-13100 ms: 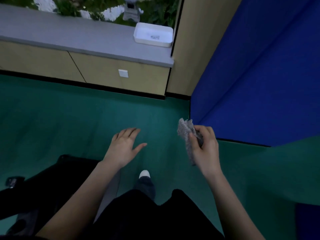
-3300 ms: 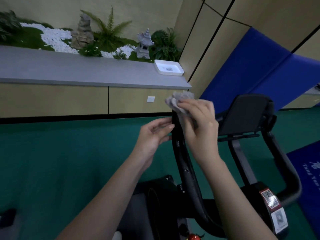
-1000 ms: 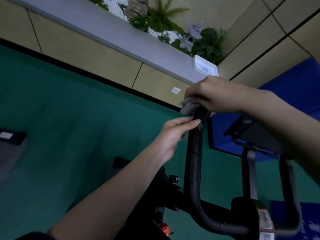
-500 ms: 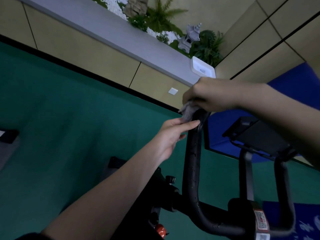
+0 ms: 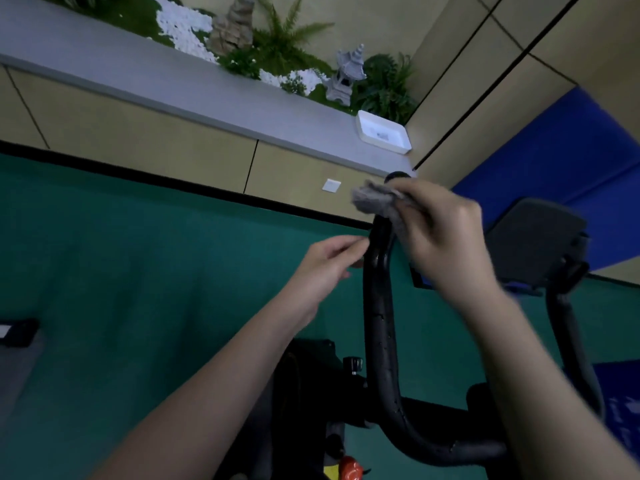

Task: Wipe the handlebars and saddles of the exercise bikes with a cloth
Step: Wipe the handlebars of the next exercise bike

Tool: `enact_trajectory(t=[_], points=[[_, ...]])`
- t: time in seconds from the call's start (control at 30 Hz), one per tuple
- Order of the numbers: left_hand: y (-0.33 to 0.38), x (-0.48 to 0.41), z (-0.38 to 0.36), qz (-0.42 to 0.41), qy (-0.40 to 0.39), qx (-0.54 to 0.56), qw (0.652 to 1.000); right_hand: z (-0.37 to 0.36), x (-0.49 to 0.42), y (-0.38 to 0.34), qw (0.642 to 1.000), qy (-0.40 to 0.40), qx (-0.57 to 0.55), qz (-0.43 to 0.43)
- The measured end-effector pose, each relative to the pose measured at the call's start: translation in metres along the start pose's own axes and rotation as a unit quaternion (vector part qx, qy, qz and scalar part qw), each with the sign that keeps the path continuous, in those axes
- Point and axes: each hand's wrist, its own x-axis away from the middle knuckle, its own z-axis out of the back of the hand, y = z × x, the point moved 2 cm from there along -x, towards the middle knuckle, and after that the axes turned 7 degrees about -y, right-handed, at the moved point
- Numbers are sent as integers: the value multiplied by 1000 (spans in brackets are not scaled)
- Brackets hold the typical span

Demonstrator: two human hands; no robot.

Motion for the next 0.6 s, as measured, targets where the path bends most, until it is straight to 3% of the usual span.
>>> enact_trajectory(t=[0.1, 0.23, 0.4, 0.5, 0.6], points=[[13, -4, 9, -69, 33, -64, 995, -20, 39, -5, 992, 111, -11, -67], [30, -9, 13, -148, 49, -172, 973, -42, 61, -8, 995, 76, -21, -61], [37, -16, 5, -152, 32, -193, 969, -42, 91, -7, 995, 31, -72, -65], [37, -18, 4, -140, 33, -180, 973, -39, 102, -4, 976, 104, -86, -172], [38, -18, 3, -137, 35, -181, 973, -45, 99, -1, 922, 185, -120, -318]])
